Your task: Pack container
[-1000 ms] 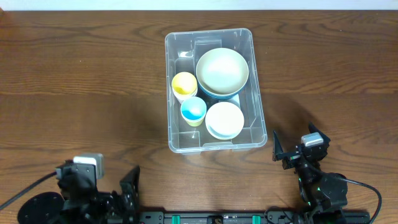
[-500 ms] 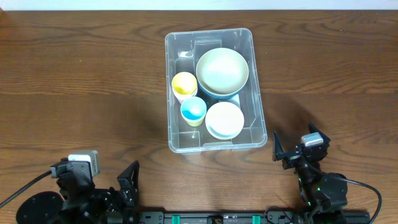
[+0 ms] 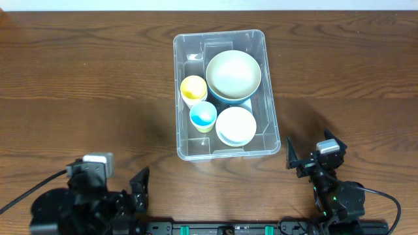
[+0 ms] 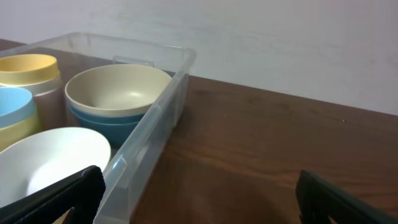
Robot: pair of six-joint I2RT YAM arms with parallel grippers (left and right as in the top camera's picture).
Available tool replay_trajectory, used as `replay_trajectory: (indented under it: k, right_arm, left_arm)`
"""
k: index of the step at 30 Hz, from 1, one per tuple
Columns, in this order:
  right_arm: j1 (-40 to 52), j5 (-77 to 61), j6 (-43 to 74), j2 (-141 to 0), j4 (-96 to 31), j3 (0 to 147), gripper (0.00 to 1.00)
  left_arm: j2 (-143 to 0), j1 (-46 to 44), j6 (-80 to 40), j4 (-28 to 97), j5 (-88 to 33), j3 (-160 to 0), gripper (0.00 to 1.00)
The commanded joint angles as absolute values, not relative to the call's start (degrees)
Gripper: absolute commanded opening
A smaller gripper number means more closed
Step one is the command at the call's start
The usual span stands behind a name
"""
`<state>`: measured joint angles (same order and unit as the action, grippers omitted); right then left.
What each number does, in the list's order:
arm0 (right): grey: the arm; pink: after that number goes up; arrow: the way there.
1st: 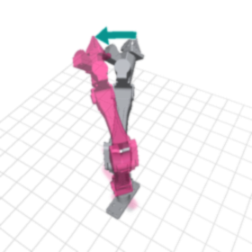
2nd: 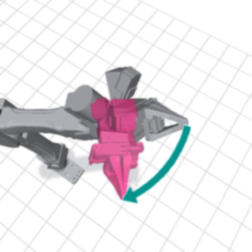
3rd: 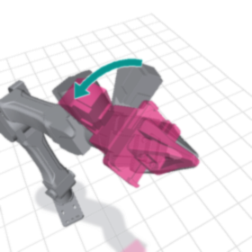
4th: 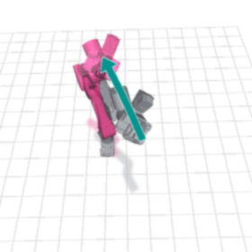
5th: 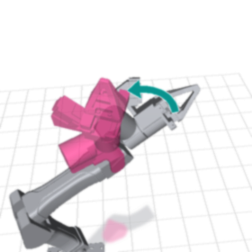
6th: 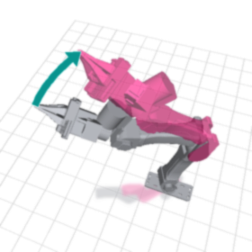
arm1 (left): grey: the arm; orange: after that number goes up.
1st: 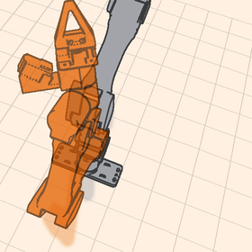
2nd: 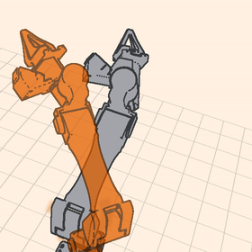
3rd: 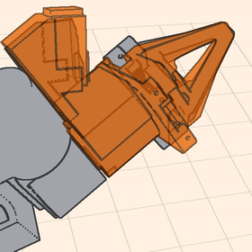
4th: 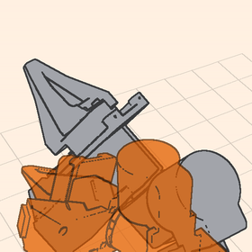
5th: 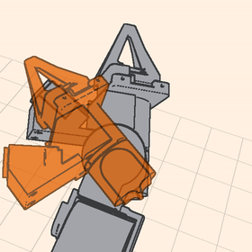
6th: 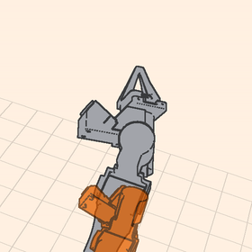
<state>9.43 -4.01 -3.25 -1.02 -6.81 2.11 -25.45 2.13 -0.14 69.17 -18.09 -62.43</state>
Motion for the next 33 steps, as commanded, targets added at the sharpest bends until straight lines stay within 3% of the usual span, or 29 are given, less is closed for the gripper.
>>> replay_trajectory:
  k: [1, 14, 26, 33]
  right_arm:
    - [8.62, -3.42, -3.92, -0.86, -6.9, 1.69, 0.99]
    - [8.62, -3.42, -3.92, -0.86, -6.9, 1.69, 0.99]
    - [8.62, -3.42, -3.92, -0.86, -6.9, 1.69, 0.99]
    - [8.62, -3.42, -3.92, -0.86, -6.87, 1.69, 0.99]
  left_arm:
    - [-21.58, 1.93, 1.45, 65.89, -18.92, -56.27, 0.98]
    - [-1.34, 0.78, 1.48, 47.97, -20.36, -34.06, 0.98]
    - [-0.12, -1.48, 6.31, 13.17, -20.34, -16.99, 0.98]
    - [-0.12, -2.7, 15.7, 3.53, -20.29, -7.11, 0.98]
